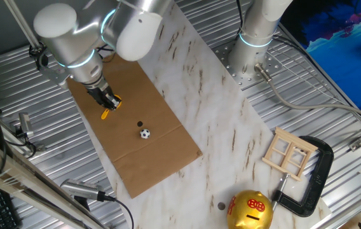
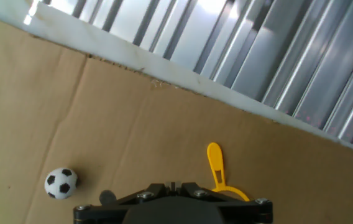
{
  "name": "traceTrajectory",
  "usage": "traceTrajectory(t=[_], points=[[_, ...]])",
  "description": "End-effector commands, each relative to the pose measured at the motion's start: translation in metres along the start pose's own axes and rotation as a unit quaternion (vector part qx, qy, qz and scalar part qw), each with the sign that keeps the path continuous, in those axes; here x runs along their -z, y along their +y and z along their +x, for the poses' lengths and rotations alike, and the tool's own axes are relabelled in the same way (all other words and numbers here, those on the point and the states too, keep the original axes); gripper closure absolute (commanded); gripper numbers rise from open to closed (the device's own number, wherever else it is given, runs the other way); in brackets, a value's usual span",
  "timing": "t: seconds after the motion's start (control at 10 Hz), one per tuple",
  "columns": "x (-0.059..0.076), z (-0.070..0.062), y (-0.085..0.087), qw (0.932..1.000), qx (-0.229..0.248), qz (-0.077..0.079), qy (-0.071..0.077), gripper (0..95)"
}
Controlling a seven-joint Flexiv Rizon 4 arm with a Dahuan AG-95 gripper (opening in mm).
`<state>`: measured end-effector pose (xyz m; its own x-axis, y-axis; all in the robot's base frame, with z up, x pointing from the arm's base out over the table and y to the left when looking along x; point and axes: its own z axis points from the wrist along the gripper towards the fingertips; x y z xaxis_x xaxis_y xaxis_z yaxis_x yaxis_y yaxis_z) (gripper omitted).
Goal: Remove the bubble ring from the ball
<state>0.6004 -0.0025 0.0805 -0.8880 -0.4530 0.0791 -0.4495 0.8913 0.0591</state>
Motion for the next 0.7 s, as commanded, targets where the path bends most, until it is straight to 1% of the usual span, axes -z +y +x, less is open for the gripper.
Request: traceTrajectory(t=[0.1, 0.2, 0.3, 0.4, 0.6, 0.7], points=[[-0.011, -0.004, -0.033, 0.9987, 0.049, -0.011, -0.006, 95.0], [-0.013, -0.004, -0.041, 0.9984, 0.056, -0.012, -0.007, 95.0], [-0.017, -0.005, -0.06, 0.9972, 0.073, -0.013, -0.008, 95.0], [-0.017, -0.005, -0.07, 0.9968, 0.079, -0.012, -0.006, 95.0], [-0.015, -0.005, -0.075, 0.9973, 0.073, -0.007, -0.001, 95.0], [-0.015, -0.005, -0.075, 0.9973, 0.074, -0.008, -0.002, 95.0]])
